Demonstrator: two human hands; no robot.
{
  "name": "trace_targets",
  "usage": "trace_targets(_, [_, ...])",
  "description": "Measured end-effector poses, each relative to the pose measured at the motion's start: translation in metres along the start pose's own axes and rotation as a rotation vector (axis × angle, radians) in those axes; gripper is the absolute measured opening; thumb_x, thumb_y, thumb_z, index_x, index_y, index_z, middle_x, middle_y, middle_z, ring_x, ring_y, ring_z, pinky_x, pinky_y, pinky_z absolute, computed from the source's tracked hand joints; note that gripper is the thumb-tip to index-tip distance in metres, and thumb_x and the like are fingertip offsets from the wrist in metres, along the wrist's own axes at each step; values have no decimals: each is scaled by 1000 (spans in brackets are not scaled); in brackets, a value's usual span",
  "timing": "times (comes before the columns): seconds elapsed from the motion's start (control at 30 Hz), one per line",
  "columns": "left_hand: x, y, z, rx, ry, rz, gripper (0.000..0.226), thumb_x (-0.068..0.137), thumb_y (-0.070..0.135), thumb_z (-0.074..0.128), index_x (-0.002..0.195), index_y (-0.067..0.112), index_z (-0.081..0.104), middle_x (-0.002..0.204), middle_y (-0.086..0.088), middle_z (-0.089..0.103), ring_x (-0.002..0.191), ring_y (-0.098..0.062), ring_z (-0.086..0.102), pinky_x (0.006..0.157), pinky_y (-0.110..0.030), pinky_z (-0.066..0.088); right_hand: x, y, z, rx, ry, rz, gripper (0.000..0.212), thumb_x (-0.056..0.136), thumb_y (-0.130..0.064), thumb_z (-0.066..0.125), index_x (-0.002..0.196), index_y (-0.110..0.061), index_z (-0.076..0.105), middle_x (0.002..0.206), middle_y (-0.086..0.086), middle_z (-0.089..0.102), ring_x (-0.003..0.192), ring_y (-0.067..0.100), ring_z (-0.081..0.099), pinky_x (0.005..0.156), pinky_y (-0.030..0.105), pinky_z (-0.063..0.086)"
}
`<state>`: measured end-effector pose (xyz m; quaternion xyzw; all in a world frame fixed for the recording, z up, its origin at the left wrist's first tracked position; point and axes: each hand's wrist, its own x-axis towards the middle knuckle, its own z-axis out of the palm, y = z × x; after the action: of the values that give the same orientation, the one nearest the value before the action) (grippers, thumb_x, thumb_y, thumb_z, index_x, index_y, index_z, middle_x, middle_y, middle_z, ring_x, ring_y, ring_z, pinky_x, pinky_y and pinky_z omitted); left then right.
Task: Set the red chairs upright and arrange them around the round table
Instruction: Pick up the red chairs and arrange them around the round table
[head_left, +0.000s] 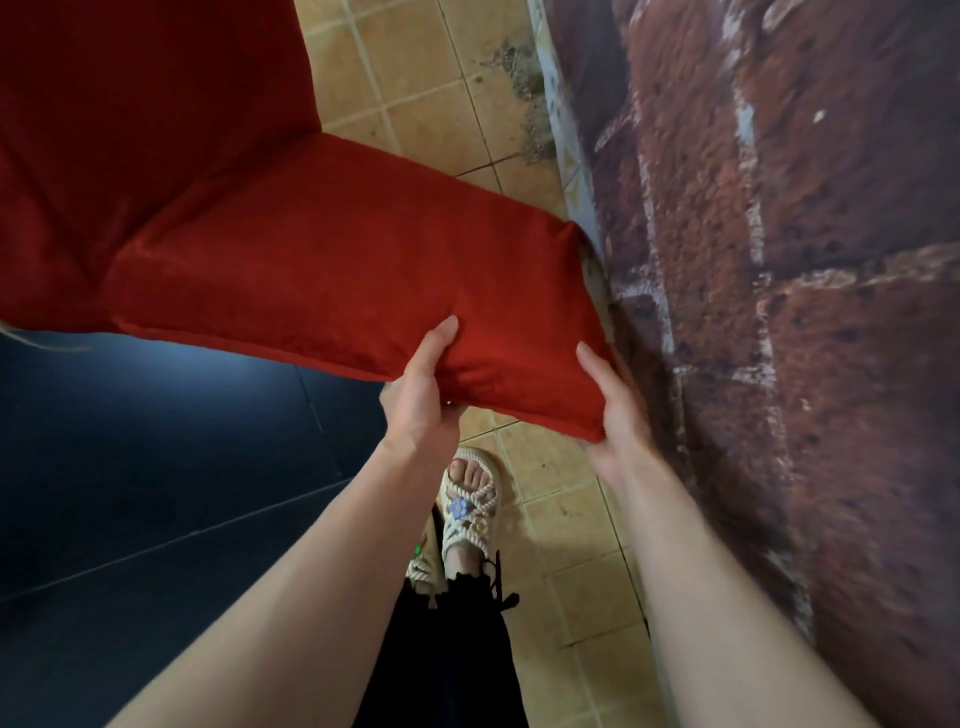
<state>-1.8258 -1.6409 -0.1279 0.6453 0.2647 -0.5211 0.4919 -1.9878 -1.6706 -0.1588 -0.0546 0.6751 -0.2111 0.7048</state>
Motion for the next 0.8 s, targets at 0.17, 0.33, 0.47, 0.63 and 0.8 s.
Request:
trace_targets(0.17, [7,-4,-8,-14,-68,-7,47,71,23,84,108,19,57,112,-1,69,101,-19,68,72,-34,59,14,-6,-11,-105,-113,34,61,54,-43,84,111,-29,67,110,2,74,100,22,71,84,43,58])
trace_targets(0.33, [7,-8,-15,-17,-99,-11,67,70,25,85,128,15,53,122,-4,66,109,-22,66,90,-44,56,19,-18,-9,-267,-133,58,84,52,-49,86,128,-26,60,112,5,73,98,22,72,82,45,59])
trace_targets(0.47, [8,-13,-21,16,-124,3,64,71,29,83,127,17,54,121,0,67,107,-18,66,84,-38,57,21,-19,-5,-330,-125,33,100,47,-53,88,136,-24,54,116,4,71,98,22,72,88,46,57])
trace_targets(0.63, [6,-22,-27,-3,-123,-22,58,70,31,83,120,18,57,118,-1,69,106,-19,68,84,-42,58,23,-7,-8,-317,-76,19,109,37,-52,91,137,-28,53,120,3,69,99,21,71,87,47,57])
trace_targets(0.8, [8,-27,-37,-34,-181,-62,60,67,30,81,121,16,59,113,-4,72,96,-21,72,67,-37,60,28,3,-15,-312,-85,30,120,31,-55,94,140,-29,50,122,2,68,102,21,70,89,46,57])
